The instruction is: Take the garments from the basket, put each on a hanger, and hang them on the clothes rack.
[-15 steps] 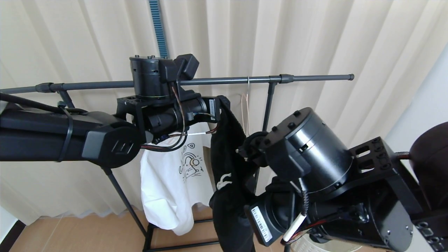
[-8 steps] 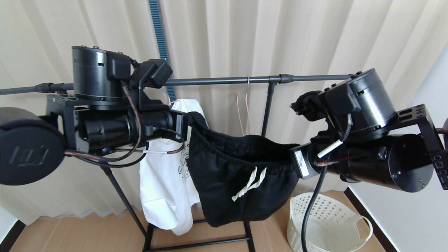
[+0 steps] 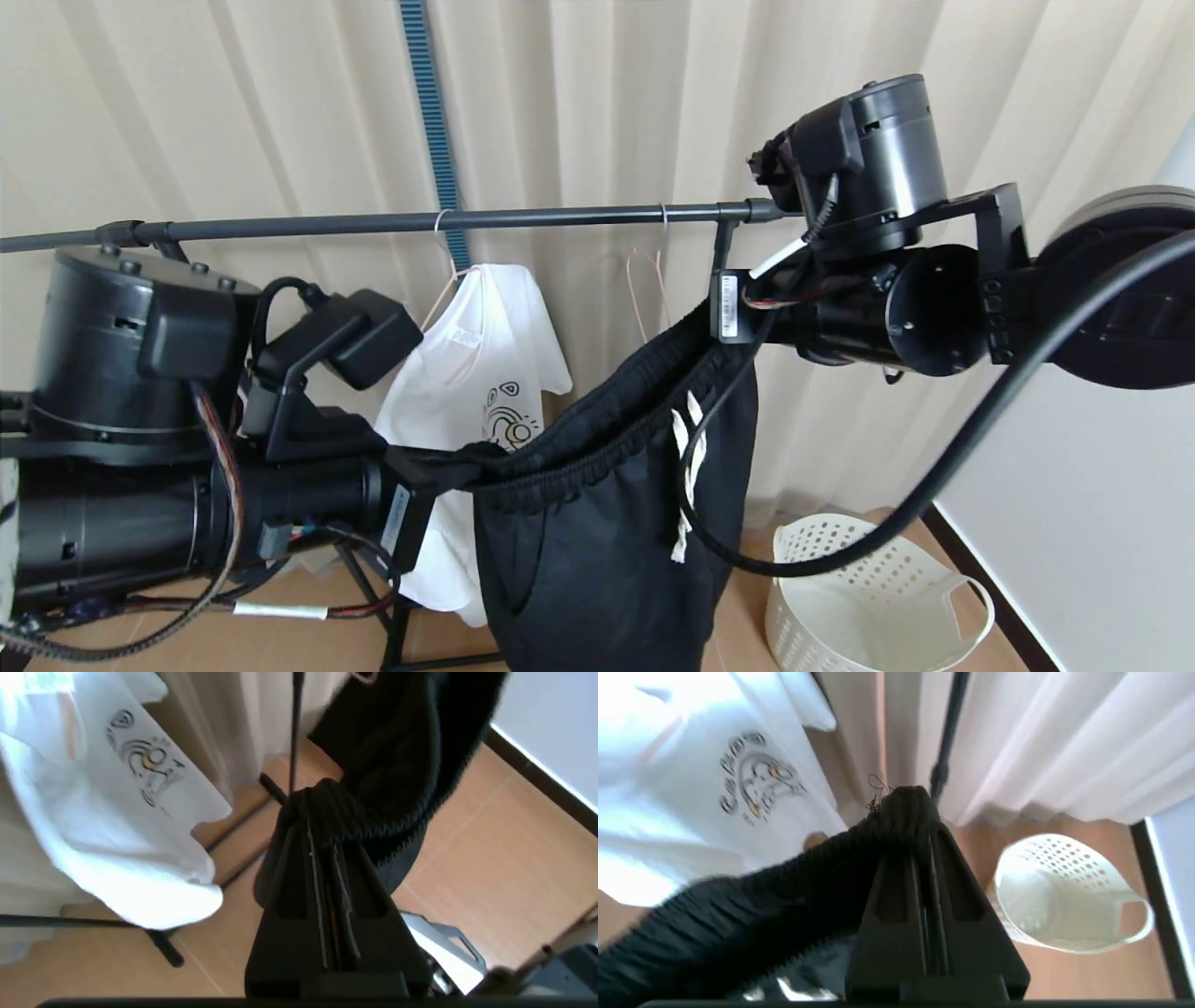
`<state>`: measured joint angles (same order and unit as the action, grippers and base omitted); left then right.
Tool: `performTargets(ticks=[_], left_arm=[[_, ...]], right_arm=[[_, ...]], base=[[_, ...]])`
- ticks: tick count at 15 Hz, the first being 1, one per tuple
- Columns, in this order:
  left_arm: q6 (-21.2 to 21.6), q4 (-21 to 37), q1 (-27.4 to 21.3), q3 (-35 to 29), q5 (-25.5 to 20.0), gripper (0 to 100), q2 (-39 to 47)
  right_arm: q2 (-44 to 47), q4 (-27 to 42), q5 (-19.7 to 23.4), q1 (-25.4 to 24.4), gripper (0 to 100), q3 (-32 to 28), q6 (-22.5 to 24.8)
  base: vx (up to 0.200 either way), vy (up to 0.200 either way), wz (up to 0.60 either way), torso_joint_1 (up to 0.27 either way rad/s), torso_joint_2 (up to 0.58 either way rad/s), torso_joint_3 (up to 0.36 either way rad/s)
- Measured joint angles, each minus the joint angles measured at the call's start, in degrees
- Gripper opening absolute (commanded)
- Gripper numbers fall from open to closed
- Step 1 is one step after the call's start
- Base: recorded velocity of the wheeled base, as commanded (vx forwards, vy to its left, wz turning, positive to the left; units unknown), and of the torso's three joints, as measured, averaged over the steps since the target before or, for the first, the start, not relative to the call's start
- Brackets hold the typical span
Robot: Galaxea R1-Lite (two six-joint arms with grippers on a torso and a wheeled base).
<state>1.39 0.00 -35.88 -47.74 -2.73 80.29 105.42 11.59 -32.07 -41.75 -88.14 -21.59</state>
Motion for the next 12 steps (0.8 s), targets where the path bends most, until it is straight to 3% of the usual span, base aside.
performTargets(ticks=[3, 7, 12], left_arm=[[-8.74, -0.73, -6.60, 1.74, -0.28, 0, 1.96], [-20.65, -4.46, -14.53, -3.11, -1.45, 0, 8.06], [-22.81, -7.66, -15.99, -5.07, -2.19, 0, 13.01]], right_arm=[[4.99, -2.93, 3.30, -0.22, 0, -6.49, -1.91], [7.73, -3.47, 10.15, -1.33, 0, -10.57, -6.60], [8.17, -3.50, 10.44, -1.29, 0, -10.65, -7.89]], base=[[0.000, 0.000, 0.00, 0.000, 0.00, 0.000], [0.000, 0.000, 0.00, 0.000, 0.00, 0.000], [0.000, 0.000, 0.00, 0.000, 0.00, 0.000]])
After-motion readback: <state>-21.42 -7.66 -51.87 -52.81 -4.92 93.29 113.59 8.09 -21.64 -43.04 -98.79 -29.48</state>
